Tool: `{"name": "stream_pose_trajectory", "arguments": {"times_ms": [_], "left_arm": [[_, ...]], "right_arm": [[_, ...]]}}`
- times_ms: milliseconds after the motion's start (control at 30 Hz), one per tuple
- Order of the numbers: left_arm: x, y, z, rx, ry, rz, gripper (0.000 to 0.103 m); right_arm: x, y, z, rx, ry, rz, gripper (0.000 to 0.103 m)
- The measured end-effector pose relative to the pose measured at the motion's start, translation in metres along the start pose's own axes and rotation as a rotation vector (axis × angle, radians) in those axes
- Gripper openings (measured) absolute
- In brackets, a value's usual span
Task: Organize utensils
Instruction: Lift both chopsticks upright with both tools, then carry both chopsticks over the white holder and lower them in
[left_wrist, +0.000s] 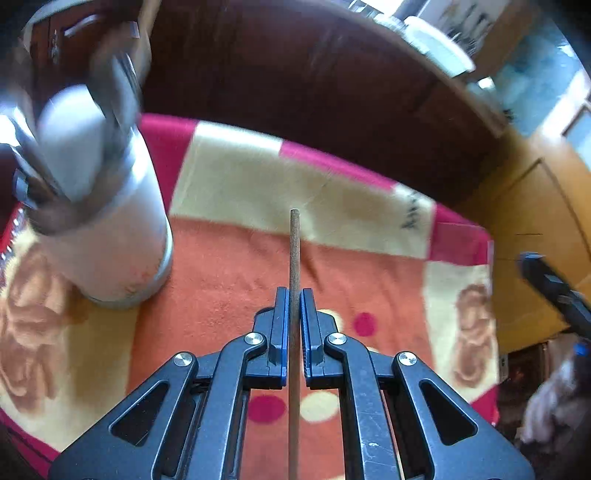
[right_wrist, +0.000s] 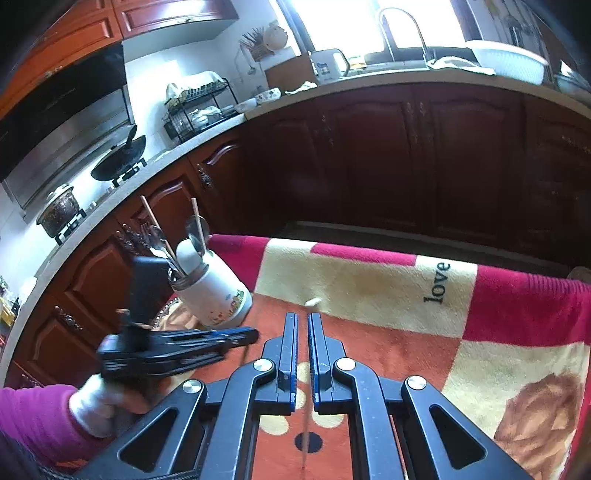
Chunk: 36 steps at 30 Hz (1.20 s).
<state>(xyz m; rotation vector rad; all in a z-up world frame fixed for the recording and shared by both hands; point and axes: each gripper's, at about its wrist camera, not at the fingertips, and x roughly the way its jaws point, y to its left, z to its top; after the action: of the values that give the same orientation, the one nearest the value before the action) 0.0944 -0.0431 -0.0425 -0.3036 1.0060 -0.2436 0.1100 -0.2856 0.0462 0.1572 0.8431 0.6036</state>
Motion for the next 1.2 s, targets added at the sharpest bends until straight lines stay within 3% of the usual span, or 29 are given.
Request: {"name": "stream_pose_trajectory", "arguments": {"times_ms": [133, 300, 567, 633, 867, 933, 1200], "left_arm": [[-0.043, -0.009, 0.006, 0.028, -0.080, -0.030, 0.004], [-0.071, -0.012, 0.006, 0.032, -0.120, -0.033, 0.004], [-0.091, -0.004, 0.001, 0.027, -0.129, -0.036, 0.004], [-0.094, -0.004, 0.001, 0.037, -0.131, -0.028, 0.004], [-0.102, 0.009, 0.003, 0.018, -0.137, -0.011, 0.004], [-0.104, 0.013, 0.005, 0.007, -0.143, -0.011, 0.004], [-0.129, 0.021, 0.019, -0.007, -0.213, -0.022, 0.004]], "right_arm": [[-0.003, 0.015, 0.006, -0.030, -0.020, -0.003, 0.005], [0.009, 0.028, 0.007, -0.076, -0.001, -0.036, 0.005], [0.118, -0.019, -0.024, 0.015, 0.282, -0.170, 0.012], [0.144, -0.029, -0.026, 0.024, 0.314, -0.204, 0.012], [0.193, -0.055, -0.020, 0.083, 0.372, -0.202, 0.014], [0.191, -0.055, -0.020, 0.071, 0.358, -0.202, 0.006], [0.110, -0.030, 0.002, 0.059, 0.187, -0.058, 0.004]]}}
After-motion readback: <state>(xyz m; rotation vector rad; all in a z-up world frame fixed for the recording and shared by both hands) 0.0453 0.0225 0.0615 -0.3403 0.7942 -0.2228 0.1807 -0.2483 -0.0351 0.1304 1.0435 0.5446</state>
